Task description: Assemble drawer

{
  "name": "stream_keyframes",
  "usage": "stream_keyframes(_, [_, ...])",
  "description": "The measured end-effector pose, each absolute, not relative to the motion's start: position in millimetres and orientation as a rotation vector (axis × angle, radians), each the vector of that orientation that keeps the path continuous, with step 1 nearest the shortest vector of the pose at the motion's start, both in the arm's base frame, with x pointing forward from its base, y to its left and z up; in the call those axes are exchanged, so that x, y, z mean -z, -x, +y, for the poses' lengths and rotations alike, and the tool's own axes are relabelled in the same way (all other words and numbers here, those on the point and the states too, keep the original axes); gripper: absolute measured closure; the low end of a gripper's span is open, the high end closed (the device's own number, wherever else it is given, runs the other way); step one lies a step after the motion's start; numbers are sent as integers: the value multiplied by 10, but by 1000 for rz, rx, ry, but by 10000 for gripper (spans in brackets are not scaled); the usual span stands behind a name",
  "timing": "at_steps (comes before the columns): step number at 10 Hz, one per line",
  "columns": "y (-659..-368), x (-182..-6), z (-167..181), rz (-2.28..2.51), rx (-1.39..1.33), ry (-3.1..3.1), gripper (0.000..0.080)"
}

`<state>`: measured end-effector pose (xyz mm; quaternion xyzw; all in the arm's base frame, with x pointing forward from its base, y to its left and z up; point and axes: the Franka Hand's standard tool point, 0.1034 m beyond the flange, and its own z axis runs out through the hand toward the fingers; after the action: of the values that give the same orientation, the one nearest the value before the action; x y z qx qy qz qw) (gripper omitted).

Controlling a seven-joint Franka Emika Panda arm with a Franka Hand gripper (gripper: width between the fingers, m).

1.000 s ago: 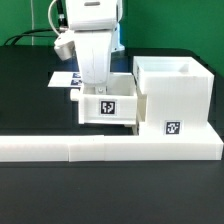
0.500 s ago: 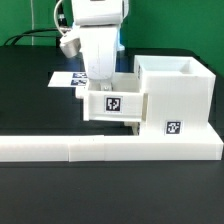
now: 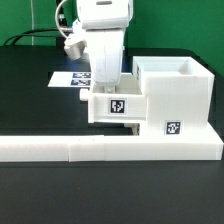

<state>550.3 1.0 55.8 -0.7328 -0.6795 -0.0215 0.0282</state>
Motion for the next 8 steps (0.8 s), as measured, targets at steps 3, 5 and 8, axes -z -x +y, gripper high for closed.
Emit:
stream_keyframes(3, [-5505,-558,-5,-2095,66,2265,757])
stream_keyframes(5, [-5506,-558,-6,-2095,66,2265,757])
stream_keyframes(8, [-5509,-555,-10,-2155,49,2233,757])
